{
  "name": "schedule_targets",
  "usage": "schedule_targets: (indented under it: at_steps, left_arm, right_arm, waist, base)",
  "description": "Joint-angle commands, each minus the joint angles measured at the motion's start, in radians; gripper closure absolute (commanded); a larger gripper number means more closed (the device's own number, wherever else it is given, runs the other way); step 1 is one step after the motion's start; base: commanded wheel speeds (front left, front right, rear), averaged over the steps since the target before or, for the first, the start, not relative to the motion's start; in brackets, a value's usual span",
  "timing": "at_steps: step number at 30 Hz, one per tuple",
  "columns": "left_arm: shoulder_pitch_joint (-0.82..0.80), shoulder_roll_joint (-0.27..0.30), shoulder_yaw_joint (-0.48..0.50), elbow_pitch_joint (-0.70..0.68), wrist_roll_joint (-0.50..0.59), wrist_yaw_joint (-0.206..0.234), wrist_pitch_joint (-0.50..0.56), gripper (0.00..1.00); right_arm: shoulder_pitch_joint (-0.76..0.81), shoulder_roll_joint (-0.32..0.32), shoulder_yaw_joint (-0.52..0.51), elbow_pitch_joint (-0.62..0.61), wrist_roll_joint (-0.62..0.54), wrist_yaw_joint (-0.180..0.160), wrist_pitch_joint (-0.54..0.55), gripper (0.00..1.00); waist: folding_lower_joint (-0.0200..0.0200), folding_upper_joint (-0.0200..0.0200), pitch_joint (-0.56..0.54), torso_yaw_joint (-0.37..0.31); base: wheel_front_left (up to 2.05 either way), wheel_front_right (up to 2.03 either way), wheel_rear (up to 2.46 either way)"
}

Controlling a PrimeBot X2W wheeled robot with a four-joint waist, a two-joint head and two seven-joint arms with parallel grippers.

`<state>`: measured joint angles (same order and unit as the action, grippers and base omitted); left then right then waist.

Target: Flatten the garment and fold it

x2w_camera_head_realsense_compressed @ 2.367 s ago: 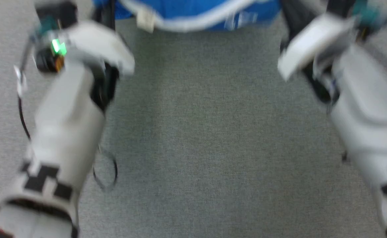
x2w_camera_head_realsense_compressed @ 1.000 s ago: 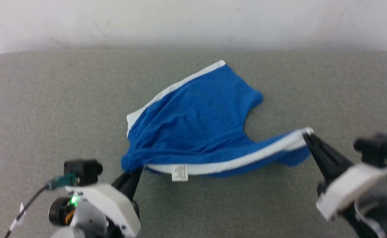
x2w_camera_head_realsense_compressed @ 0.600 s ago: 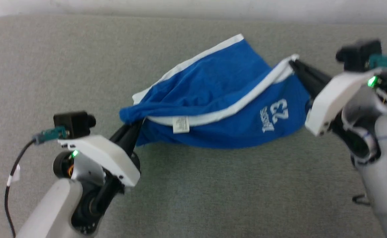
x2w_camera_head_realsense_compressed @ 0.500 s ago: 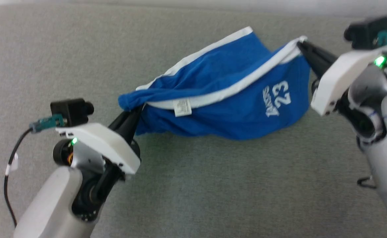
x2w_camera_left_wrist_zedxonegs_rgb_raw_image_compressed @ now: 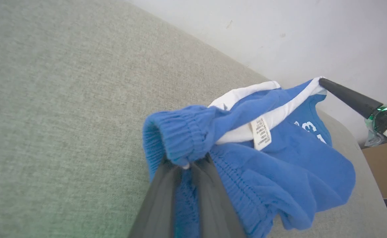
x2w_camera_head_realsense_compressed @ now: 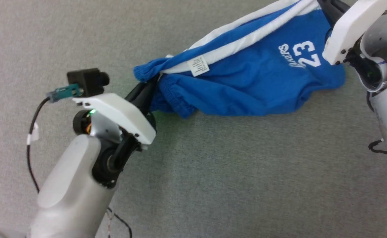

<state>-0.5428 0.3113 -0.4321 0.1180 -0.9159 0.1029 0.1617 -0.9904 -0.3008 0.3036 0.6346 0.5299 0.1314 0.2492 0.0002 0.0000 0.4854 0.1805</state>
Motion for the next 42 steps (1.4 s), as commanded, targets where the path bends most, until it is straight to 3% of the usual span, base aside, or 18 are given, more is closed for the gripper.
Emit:
schedule_targets:
  at_steps: [1,2,3,4,5,6,11,16,21,26,32,42]
  left_arm:
    - [-0.019,-0.011,-0.005,0.016,-0.003,-0.013,-0.009,1.00]
    - [-0.027,-0.019,-0.010,0.031,-0.004,-0.025,-0.015,1.00]
    - [-0.031,-0.028,-0.013,0.044,-0.009,-0.040,-0.021,0.84]
    - [-0.033,-0.035,-0.016,0.057,-0.016,-0.053,-0.025,0.64]
    - [-0.034,-0.038,-0.017,0.070,-0.019,-0.061,-0.030,0.33]
    - [-0.032,-0.039,-0.017,0.082,-0.017,-0.065,-0.037,0.02]
    - [0.006,-0.029,-0.005,0.102,0.003,-0.054,-0.094,0.00]
    - [0.074,0.009,0.008,0.062,0.051,-0.001,-0.147,0.00]
    - [0.131,0.073,0.020,-0.024,0.099,0.054,-0.157,0.00]
    - [0.161,0.143,0.005,-0.111,0.124,0.092,-0.076,0.00]
    - [0.140,0.215,-0.049,-0.151,0.113,0.110,0.133,0.00]
    - [0.056,0.197,-0.099,0.016,0.051,0.088,0.312,0.00]
  right_arm:
    - [-0.011,0.001,0.011,0.024,0.004,-0.001,-0.017,0.87]
    - [-0.015,0.003,0.020,0.046,0.006,-0.001,-0.033,0.62]
    - [-0.016,0.004,0.030,0.067,0.010,-0.001,-0.050,0.52]
    - [-0.015,0.005,0.044,0.085,0.014,-0.001,-0.064,0.16]
    - [-0.012,0.007,0.059,0.100,0.020,-0.001,-0.079,0.00]
    - [-0.008,0.007,0.076,0.110,0.023,-0.001,-0.097,0.00]
    - [0.028,0.002,0.136,0.118,0.034,-0.001,-0.254,0.00]
    - [0.099,-0.011,0.168,0.080,0.002,-0.001,-0.422,0.00]
    - [0.217,-0.013,0.149,-0.001,-0.039,-0.001,-0.482,0.00]
    - [0.366,-0.014,0.099,-0.120,-0.081,-0.001,-0.469,0.00]
    - [0.553,0.006,0.004,-0.319,-0.142,-0.001,-0.356,0.00]
    - [0.725,0.076,-0.106,-0.575,-0.211,-0.001,-0.207,0.00]
  waist:
    - [-0.0002,0.0000,0.028,0.026]
    - [-0.0002,0.0000,0.029,0.026]
    - [-0.0002,0.0000,0.028,0.026]
    - [-0.0002,0.0000,0.025,0.025]
    - [-0.0002,0.0000,0.021,0.023]
    - [-0.0002,0.0000,0.014,0.020]
    - [-0.0002,0.0000,-0.038,-0.001]
    - [-0.0002,0.0000,-0.111,-0.026]
    - [-0.0002,0.0000,-0.193,-0.061]
    - [-0.0002,0.0000,-0.262,-0.103]
    - [-0.0002,0.0000,-0.299,-0.152]
    - [-0.0002,0.0000,-0.263,-0.224]
  base:
    - [0.00,0.00,0.00]
    - [0.00,0.00,0.00]
    - [0.00,0.00,0.00]
    - [0.00,0.00,0.00]
    - [0.00,0.00,0.00]
    - [0.00,0.00,0.00]
    - [0.00,0.00,0.00]
    - [0.00,0.00,0.00]
    - [0.00,0.00,0.00]
    - [0.00,0.00,0.00]
    - [0.00,0.00,0.00]
    - [0.00,0.00,0.00]
